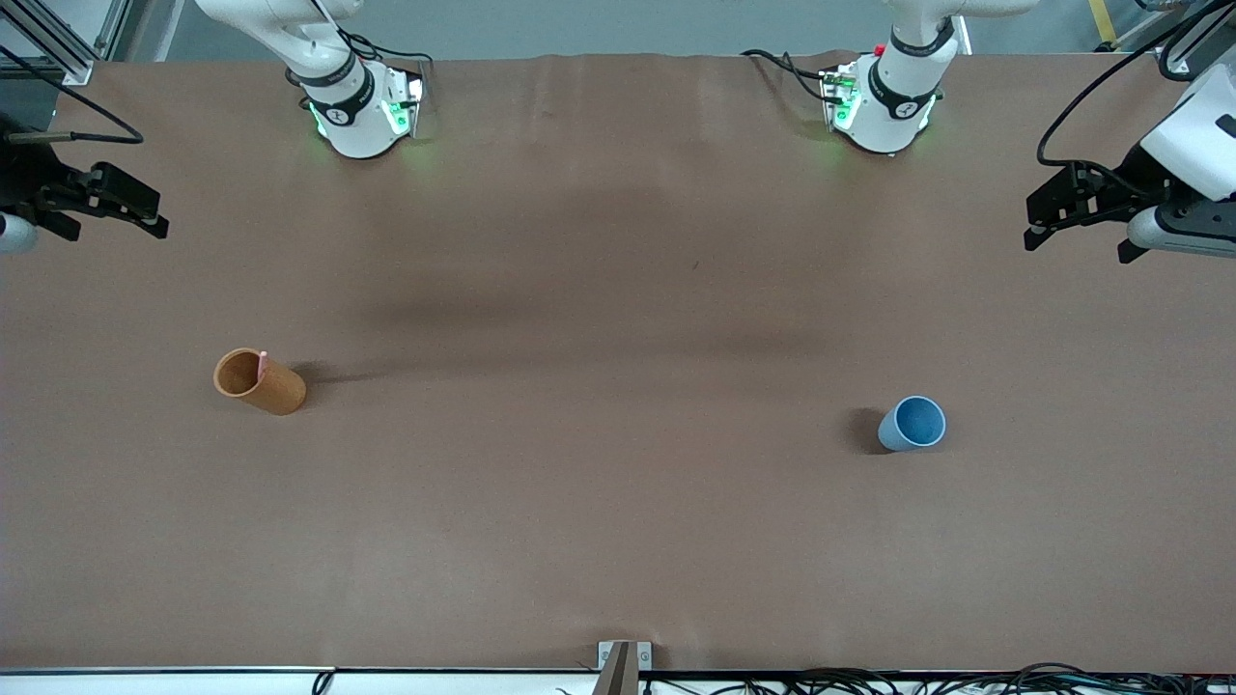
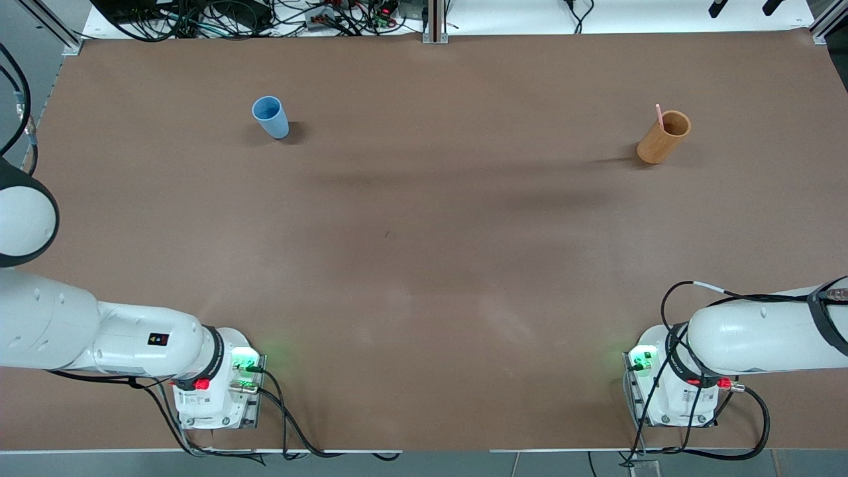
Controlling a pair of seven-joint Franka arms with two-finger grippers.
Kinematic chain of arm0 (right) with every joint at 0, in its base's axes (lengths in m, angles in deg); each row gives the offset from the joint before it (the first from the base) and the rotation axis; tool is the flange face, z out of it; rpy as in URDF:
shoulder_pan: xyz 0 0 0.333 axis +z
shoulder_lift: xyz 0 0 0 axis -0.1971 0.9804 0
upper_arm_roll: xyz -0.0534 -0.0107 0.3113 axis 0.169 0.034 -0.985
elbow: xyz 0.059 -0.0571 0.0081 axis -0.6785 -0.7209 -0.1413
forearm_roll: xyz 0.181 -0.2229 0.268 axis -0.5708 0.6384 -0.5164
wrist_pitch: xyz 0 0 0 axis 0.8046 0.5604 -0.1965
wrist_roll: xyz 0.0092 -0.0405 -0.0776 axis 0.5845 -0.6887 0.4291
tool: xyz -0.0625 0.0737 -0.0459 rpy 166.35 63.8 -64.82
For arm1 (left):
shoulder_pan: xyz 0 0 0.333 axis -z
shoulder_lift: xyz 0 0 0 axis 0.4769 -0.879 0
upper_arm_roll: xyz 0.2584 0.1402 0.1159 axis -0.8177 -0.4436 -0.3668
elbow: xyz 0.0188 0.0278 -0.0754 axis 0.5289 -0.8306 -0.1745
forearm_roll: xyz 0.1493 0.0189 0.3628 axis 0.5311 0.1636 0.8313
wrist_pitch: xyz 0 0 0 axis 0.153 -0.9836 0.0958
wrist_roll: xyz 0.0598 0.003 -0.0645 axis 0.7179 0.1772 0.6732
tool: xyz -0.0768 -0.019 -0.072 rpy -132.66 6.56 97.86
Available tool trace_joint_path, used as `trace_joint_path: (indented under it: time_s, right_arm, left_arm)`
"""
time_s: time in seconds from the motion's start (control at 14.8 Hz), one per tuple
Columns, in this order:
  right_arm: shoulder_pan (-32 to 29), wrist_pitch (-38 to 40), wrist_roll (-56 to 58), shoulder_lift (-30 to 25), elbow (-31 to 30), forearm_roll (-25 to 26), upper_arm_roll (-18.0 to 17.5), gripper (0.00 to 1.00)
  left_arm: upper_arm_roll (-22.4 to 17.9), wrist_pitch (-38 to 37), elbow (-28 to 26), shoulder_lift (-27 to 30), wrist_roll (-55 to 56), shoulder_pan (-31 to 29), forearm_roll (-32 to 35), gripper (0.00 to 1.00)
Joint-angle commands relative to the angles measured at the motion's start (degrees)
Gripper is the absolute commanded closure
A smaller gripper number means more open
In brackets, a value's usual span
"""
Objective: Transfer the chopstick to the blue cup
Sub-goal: 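Reach the right gripper toward the wooden cup while the left gripper reaches the blue cup, then grasp the blue cup with the left gripper while the right gripper lowers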
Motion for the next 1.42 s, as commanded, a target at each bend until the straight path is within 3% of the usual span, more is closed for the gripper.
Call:
trace_joint_path:
  time_s: [0.0,0.34,0.54,0.88,1.36]
  right_arm:
    - [-0.56,-0.03,-0.2,-0.66,-0.84,-0.35,-0.19,0.0]
    - [-0.56,-0.03,-0.11,-0.66,-1.02,-0.26,-0.1,0.0]
    - [-1.26,-1.69,-0.11,-0.84,-4.87,-0.09,-0.1,0.01]
    - [-0.48,-11.6,-0.28,-0.92,-15.06,4.48,-0.54,0.05]
    - [6.46,-25.32,-4.94,-0.92,-27.98,14.58,-0.54,0.12]
  left_arm:
    - [0.05,-1.13,1.12,-0.44,-0.16,-0.14,-0.39,0.0]
    - [0.14,-1.04,1.3,-1.66,0.19,0.64,-0.22,0.0]
    - [0.05,0.88,1.56,-7.36,-0.16,-0.32,0.31,0.0]
    - [-0.39,17.12,-2.38,-17.38,-1.74,-2.77,0.4,0.0]
    - [-0.22,39.27,-14.25,-27.41,-2.63,-4.1,-0.3,0.0]
